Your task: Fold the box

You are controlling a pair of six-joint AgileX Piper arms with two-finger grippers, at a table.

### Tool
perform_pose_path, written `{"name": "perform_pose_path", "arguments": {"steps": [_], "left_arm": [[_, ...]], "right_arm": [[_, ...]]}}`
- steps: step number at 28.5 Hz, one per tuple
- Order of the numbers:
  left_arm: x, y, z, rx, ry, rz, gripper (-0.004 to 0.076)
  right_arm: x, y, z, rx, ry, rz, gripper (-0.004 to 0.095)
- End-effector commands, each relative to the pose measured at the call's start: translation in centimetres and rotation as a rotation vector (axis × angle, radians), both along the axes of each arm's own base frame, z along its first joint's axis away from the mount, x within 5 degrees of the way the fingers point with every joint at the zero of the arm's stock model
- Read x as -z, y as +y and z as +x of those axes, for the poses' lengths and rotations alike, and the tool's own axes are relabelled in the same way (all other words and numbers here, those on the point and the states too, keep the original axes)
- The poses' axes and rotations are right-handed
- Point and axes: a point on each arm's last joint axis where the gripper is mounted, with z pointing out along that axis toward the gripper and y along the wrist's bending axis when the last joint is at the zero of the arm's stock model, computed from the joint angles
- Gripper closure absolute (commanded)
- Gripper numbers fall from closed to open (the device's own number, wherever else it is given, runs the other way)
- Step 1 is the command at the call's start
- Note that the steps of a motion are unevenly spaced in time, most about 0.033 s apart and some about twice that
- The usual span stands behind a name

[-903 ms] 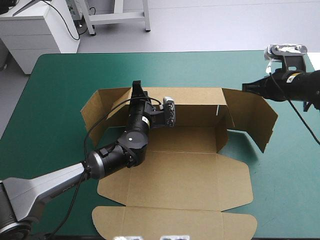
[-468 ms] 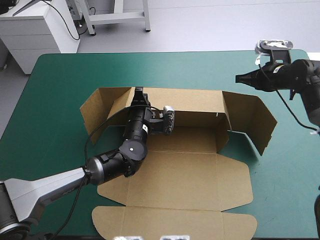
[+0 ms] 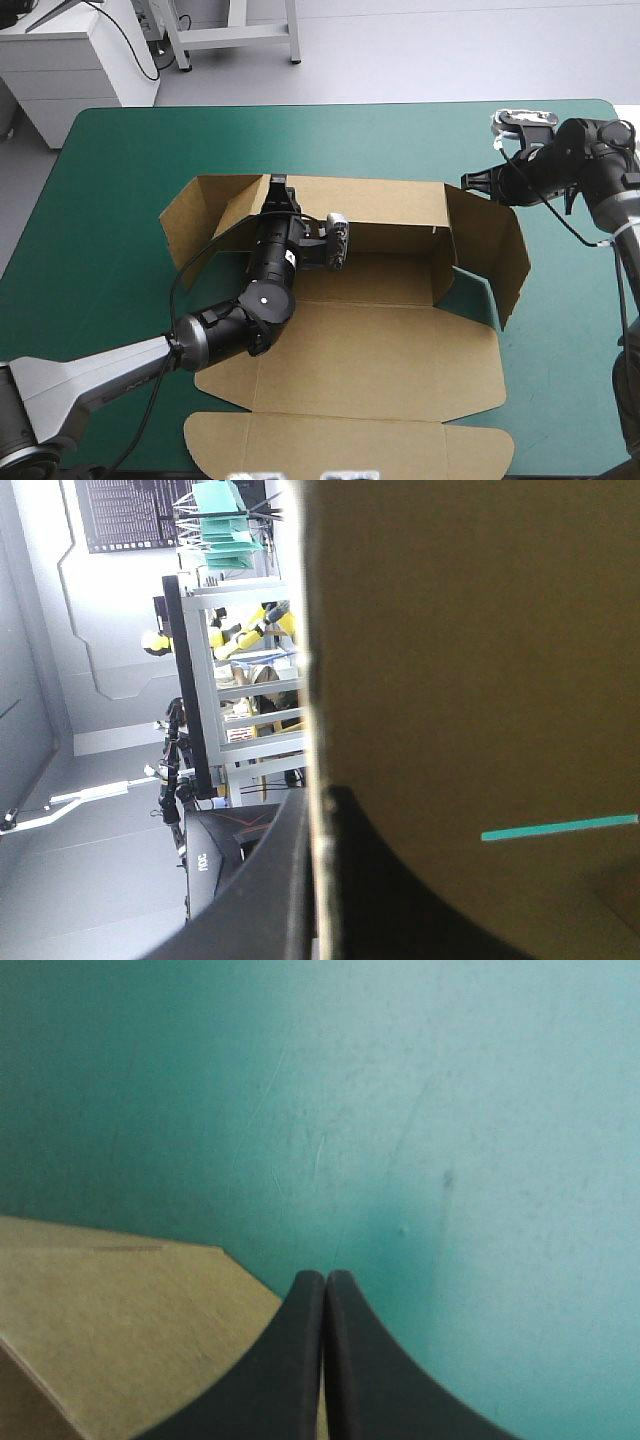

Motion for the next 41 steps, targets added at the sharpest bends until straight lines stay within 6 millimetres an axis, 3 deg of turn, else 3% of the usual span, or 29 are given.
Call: {"name": "perform_pose_path", "arguments": {"steps": [1, 8, 18, 24, 28, 33, 35, 38, 41], "left_arm": [[-2.1, 0.7, -0.2, -0.037, -0.073, -0.028, 0.0732], [-2.1, 0.7, -0.2, -0.036, -0.073, -0.027, 0.0732], [-2.1, 0.8, -0.2, -0.047, -0.075, -0.026, 0.0732], [-2.1, 0.8, -0.2, -0.047, -0.075, -0.026, 0.0732], [-2.2, 0.9, -0.2, -0.056, -0.079, -0.024, 0.0732], [-2.2, 1.0, -0.2, -0.075, -0.084, -0.028, 0.0732], [-2.2, 1.1, -0.2, -0.081, -0.086, -0.025, 0.0732], [-2.2, 1.1, -0.2, -0.086, -0.088, -0.019, 0.0732], [-2.3, 1.1, -0.2, -0.088, -0.089, -0.019, 0.0732]], "right_arm": [[-2.4, 0.4, -2.0, -0.031, -0.017, 0.031, 0.0928], [-2.6, 1.3, -6.0, -0.086, -0.115, 0.132, 0.0928], [1.7, 1.9, -12.4, -0.189, -0.418, 0.163, 0.0928], [2.8, 2.2, -14.0, -0.301, -0.509, 0.103, 0.0905], [2.9, 2.3, -14.1, -0.358, -0.517, 0.064, 0.0749], [3.5, 2.2, -13.7, -0.404, -0.495, 0.008, 0.0317], [3.9, 2.0, -13.6, -0.425, -0.479, -0.029, 0.02], [4.3, 1.6, -13.4, -0.451, -0.466, -0.114, 0.0166], [4.8, 1.0, -11.6, -0.41, -0.512, -0.19, 0.0166]]}}
